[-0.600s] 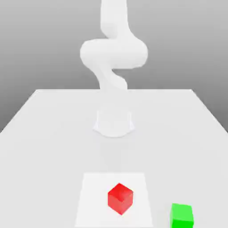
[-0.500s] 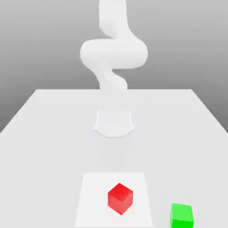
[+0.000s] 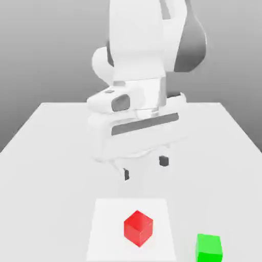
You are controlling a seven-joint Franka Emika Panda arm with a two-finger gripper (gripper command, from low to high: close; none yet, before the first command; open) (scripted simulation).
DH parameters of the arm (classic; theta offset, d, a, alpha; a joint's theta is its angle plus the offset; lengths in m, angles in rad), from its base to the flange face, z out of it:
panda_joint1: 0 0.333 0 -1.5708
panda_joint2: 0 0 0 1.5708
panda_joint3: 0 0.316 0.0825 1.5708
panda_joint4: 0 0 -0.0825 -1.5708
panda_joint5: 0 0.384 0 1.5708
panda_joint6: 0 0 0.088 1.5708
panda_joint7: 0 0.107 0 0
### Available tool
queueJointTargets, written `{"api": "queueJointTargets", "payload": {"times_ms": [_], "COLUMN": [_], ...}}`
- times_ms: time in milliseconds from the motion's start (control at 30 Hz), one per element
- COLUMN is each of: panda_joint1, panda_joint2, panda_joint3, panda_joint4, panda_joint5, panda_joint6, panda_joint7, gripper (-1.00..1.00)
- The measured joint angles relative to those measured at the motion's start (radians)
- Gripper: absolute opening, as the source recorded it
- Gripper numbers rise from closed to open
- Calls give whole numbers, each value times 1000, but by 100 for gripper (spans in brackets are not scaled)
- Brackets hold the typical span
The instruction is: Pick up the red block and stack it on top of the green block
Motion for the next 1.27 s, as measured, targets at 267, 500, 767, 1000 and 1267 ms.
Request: {"api": "queueJointTargets", "payload": {"times_ms": [267, 500, 767, 1000, 1267], "panda_joint1": [-28, -50, -22, 112, 132], "panda_joint2": [285, 353, 187, 242, 391], "panda_joint3": [40, 67, 40, 149, 163], "panda_joint4": [-40, -30, -41, 184, 221], "panda_joint5": [20, 44, -33, -71, -73], "panda_joint6": [184, 239, 86, -83, 29], "panda_joint7": [-166, -185, -123, -21, -10], "gripper": [0, -100, -100, -100, 100]}}
